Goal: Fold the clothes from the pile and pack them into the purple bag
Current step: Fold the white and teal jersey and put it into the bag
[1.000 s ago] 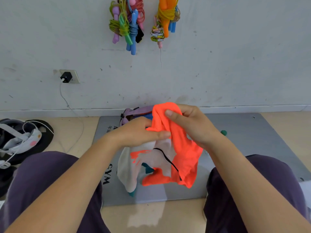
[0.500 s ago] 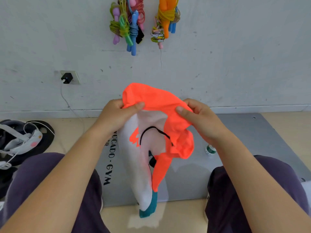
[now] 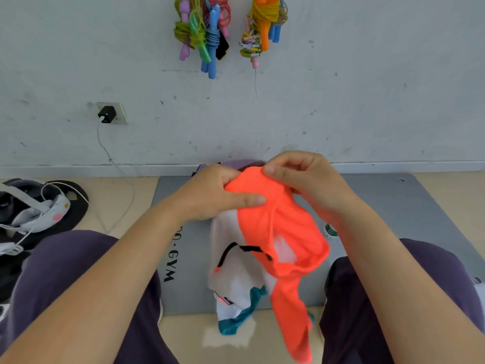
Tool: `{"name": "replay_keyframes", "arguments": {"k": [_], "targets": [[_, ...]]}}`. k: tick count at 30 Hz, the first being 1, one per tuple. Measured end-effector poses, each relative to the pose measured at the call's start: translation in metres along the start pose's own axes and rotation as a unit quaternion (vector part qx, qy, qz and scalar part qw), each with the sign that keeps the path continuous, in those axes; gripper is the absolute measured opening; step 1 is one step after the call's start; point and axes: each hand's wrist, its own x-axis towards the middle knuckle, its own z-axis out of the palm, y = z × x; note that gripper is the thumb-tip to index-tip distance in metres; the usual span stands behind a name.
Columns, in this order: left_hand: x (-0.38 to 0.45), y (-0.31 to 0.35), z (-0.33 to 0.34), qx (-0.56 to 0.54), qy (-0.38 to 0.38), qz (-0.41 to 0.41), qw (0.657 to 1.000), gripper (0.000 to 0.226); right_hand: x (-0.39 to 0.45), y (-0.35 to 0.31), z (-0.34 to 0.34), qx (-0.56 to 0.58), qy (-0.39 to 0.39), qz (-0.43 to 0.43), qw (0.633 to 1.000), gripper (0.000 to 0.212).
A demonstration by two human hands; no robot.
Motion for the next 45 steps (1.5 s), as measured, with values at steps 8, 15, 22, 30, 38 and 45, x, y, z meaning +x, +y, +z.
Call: {"name": "replay_keyframes", "arguments": {"k": [8, 15, 22, 30, 38, 45], "targets": [[0.005, -0.003, -0.001, -0.115, 0.184, 0.027, 0.976, 0.042, -0.001, 0.004, 0.006, -0.071, 0.100, -0.005, 0.992, 0.038], [0.002, -0.003, -0.004, -0.219, 0.168, 0.055, 0.960, 0.033, -0.005, 0.011, 0.016, -0.149, -0.058, 0.025, 0.987, 0.038], [0.002, -0.003, -0.018, -0.278, 0.191, 0.059, 0.940, 0.006, -0.008, 0.008, -0.005, -0.208, -0.107, 0.009, 0.972, 0.026], [-0.007, -0.004, -0.010, -0.060, -0.053, -0.061, 0.995, 0.066, -0.007, 0.005, 0.010, 0.033, -0.005, -0.012, 0.999, 0.022], [0.002, -0.002, -0.004, -0.265, 0.164, 0.013, 0.950, 0.041, 0.000, 0.012, -0.003, 0.043, -0.013, 0.099, 0.994, 0.054], [0.004, -0.006, -0.014, -0.306, 0.183, 0.028, 0.934, 0.026, 0.002, 0.017, -0.004, 0.082, 0.002, 0.059, 0.995, 0.043]]}}
